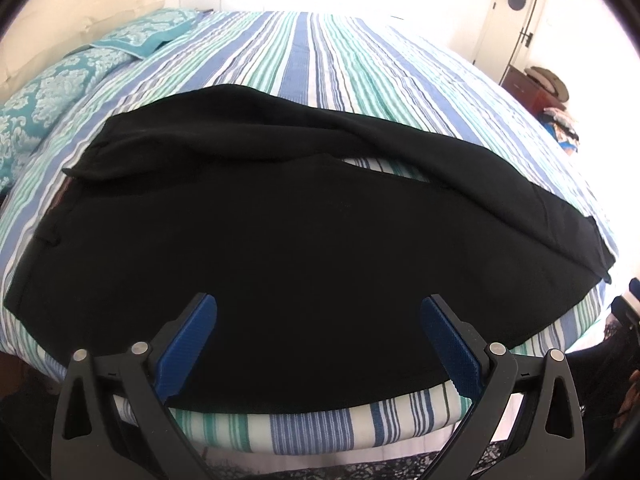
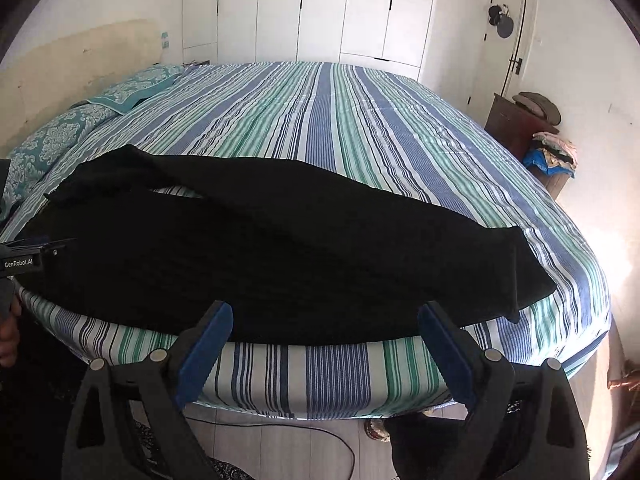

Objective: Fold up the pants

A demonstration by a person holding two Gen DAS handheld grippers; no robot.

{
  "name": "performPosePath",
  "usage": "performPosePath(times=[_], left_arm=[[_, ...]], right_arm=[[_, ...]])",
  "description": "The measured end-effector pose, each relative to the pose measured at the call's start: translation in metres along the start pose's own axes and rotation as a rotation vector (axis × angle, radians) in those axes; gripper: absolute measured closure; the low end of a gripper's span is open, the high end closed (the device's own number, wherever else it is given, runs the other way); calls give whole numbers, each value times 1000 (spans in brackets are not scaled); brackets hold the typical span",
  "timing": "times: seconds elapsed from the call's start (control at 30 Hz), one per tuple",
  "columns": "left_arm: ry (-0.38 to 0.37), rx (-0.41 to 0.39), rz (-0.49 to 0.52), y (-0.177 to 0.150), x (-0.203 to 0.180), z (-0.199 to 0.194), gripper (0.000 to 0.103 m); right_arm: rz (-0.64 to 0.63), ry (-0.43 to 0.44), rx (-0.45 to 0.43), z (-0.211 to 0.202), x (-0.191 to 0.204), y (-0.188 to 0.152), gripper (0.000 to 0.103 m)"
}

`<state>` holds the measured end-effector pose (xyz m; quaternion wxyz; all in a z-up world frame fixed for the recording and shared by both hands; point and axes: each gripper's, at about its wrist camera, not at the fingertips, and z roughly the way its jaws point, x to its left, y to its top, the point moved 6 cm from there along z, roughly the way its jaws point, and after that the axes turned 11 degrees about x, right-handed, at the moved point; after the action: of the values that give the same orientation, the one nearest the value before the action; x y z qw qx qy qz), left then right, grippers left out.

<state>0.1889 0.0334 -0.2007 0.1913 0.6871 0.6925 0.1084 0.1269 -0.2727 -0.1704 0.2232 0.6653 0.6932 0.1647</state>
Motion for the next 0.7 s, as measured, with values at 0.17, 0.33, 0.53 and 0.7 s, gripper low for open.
performPosePath(times=[0.17, 0.33, 0.53, 0.7], left_arm=[[12, 5, 1, -3, 5, 2, 1], [20, 8, 1, -1, 6, 4, 1], [27, 7, 9, 0, 3, 5, 1], [27, 5, 4, 1, 3, 6, 1]], right_arm=[[7, -25, 25, 5, -7, -1, 10], [38, -34, 34, 7, -18, -4, 10], [87, 112, 19, 6, -20, -5, 10], [330, 539, 6, 15, -38, -5, 10]])
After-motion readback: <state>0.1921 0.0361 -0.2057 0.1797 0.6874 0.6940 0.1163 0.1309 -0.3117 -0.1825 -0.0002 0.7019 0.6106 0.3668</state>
